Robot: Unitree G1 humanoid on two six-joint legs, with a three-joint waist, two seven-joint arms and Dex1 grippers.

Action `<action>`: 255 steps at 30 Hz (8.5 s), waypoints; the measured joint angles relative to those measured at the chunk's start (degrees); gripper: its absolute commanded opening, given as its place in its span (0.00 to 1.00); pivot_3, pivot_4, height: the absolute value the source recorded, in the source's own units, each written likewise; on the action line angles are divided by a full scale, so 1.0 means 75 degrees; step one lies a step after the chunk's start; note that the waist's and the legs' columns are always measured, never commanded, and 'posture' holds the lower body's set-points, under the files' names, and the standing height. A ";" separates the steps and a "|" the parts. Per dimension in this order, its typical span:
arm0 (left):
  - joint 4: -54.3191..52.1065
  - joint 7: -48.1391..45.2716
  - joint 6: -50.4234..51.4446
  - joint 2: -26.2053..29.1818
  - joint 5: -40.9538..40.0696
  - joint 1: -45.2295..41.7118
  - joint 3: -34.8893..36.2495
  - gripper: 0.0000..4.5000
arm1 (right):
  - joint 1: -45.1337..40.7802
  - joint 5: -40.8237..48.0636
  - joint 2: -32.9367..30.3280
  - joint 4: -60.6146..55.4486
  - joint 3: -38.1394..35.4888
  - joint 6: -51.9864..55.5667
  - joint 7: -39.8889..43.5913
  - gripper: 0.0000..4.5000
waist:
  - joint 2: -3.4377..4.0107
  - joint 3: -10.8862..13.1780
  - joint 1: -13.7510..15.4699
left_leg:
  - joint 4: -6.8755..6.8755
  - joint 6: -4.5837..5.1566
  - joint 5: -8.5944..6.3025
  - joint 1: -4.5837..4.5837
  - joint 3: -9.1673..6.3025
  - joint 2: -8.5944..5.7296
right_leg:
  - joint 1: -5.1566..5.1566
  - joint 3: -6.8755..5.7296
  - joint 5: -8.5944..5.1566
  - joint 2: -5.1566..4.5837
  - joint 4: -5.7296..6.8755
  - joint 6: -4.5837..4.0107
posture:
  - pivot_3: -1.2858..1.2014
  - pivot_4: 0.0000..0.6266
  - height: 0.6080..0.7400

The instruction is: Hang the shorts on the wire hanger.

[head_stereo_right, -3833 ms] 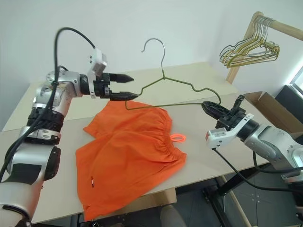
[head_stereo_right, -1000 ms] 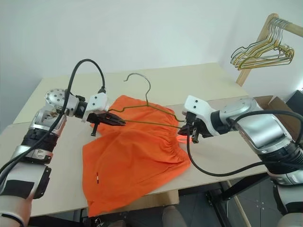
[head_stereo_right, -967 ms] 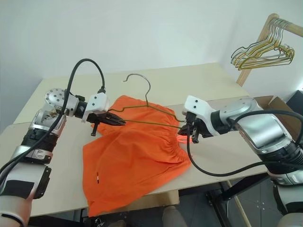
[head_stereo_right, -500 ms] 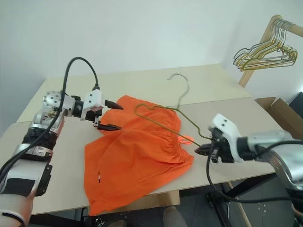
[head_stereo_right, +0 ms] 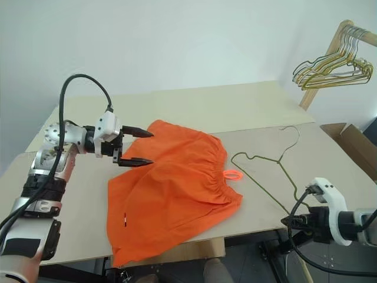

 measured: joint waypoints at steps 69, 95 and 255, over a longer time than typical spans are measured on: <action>-0.1674 0.0675 0.0279 0.0638 -0.0274 0.1276 0.0006 0.99 | -0.1091 0.0883 -0.1118 0.2515 0.3544 -0.0893 0.3037 0.00 | -0.0028 -0.0133 0.1188 | 0.0018 0.0016 -0.0009 0.0013 0.0052 0.0007 | -0.0001 0.0014 -0.0002 0.0005 -0.0009 -0.0002 | 0.51 0.01 1.00; -0.2624 0.0962 0.1460 0.0398 -0.1415 0.1272 0.0316 0.99 | -0.2560 0.1624 0.2064 0.4772 0.2618 -0.0026 0.0247 0.00 | -0.0038 -0.0145 0.1269 | 0.0012 0.0016 -0.0009 0.0017 0.0060 0.0001 | -0.0002 0.0025 -0.0001 0.0001 -0.0002 -0.0004 | 0.53 0.01 1.00; 0.2288 -0.0396 -0.3377 -0.0260 0.2129 -0.2235 -0.3265 0.24 | -0.3935 -0.5015 0.1486 -0.0114 0.5792 -0.6870 0.1126 0.00 | -0.0013 -0.0113 0.0249 | 0.0007 0.0042 -0.0026 -0.0014 0.0088 0.0121 | -0.0036 0.0047 0.0050 0.0127 -0.0064 -0.0056 | 0.45 0.00 1.00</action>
